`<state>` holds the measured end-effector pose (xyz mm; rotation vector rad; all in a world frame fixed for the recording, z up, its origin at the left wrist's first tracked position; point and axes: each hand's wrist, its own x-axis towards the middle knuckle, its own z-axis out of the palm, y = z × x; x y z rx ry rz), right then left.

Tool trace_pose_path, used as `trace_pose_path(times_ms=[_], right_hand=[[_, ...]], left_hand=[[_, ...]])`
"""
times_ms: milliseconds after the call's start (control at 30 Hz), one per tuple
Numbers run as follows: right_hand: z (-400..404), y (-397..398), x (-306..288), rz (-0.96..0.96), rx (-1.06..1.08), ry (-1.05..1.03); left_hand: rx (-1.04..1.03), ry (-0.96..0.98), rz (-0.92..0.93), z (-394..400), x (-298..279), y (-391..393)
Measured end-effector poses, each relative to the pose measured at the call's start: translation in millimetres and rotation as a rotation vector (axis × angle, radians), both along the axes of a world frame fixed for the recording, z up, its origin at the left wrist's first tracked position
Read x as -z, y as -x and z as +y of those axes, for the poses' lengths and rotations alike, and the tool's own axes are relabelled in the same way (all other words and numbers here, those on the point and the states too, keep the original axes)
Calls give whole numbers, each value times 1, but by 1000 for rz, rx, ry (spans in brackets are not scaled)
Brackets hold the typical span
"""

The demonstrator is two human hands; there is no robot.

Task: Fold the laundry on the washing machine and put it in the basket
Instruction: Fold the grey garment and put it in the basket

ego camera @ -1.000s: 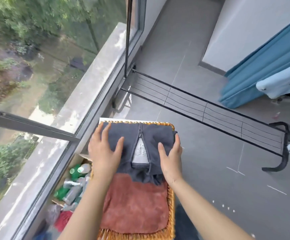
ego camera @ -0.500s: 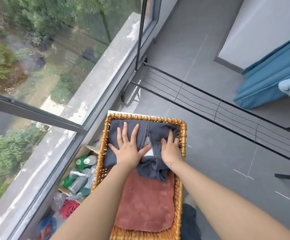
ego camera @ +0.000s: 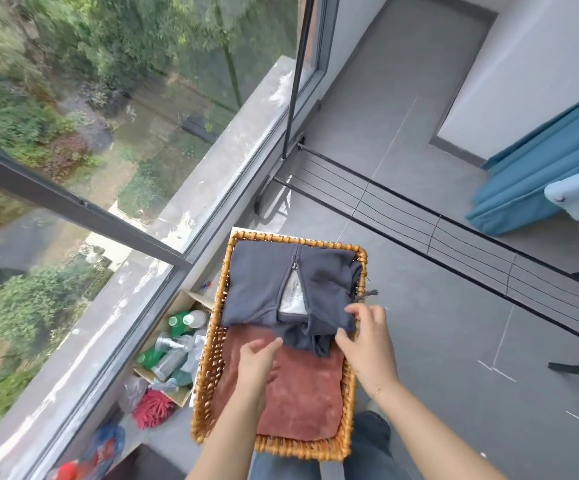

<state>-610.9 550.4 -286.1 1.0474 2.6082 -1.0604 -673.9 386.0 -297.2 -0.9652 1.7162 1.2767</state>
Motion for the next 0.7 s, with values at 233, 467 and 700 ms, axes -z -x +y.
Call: trace_pose_path(times_ms=[233,467,700], right_hand=[[0,31,21,-231,-429,-223],[22,44,-12,117,-239,-204],[32,58,-31,336,-143,-67]], left_hand=[[-242,-272,-275,25,5,20],[-214,-394,7,36,-9,39],[-268,-721,314,45,-23,55]])
